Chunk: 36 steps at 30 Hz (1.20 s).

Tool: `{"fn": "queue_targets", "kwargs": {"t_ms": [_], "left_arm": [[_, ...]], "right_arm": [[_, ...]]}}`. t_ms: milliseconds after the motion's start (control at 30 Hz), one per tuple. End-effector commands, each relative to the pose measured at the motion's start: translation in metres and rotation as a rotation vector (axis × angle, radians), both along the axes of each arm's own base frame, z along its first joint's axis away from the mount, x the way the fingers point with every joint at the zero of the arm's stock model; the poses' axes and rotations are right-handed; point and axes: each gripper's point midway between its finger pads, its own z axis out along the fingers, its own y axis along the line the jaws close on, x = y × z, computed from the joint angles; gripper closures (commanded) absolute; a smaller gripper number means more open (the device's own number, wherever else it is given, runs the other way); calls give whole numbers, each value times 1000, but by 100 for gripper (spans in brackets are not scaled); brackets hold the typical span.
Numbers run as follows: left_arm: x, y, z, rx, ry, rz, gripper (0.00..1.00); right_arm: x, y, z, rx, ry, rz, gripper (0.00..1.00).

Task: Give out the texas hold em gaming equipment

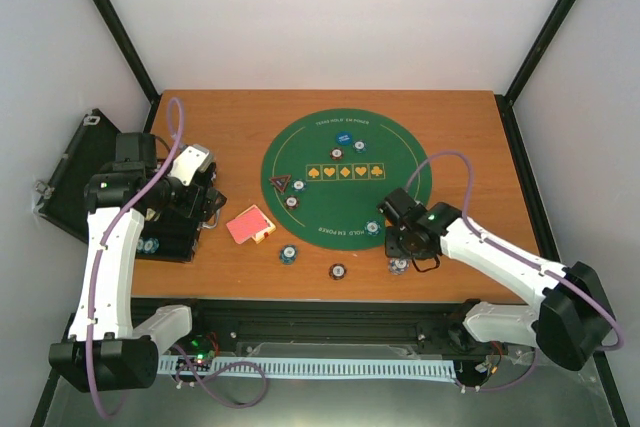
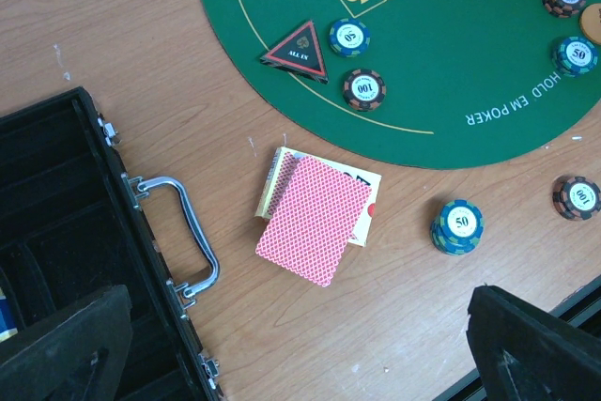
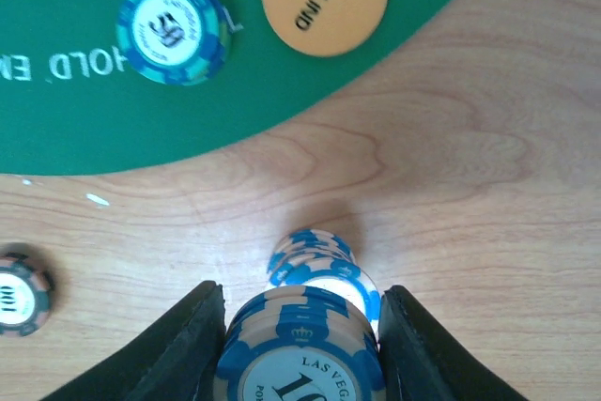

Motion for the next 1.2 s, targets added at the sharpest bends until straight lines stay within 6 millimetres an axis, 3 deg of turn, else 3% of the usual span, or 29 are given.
{"fn": "queue_targets", "kwargs": {"t_ms": [0, 133, 300, 567, 733, 767, 800, 967, 1167], "left_arm": [[-1, -1, 12, -1, -33, -15, 0], [1, 0, 11, 0, -29, -12, 0], [1, -1, 11, -4, -28, -6, 0], [0, -2, 11, -21, -14, 0, 0], [2, -3, 8, -31, -7, -2, 0], [3, -3, 7, -32, -6, -1, 0], [3, -4, 7, -36, -5, -2, 0], [4, -5, 9, -37, -15, -13, 0], [4, -6, 9, -37, -17, -22, 0]], "right_arm": [[9, 4, 26, -7, -49, 28, 71], [30, 22, 47, 1, -87, 66, 71], [76, 66, 56, 3, -112, 130, 71], [157, 149, 25, -10, -81, 255, 71], [205, 188, 2, -28, -64, 293, 71], [212, 194, -10, -39, -49, 300, 71], [223, 201, -6, -31, -61, 300, 71], [245, 220, -11, 1, -71, 310, 72], [256, 221, -22, 24, -74, 295, 71]]}}
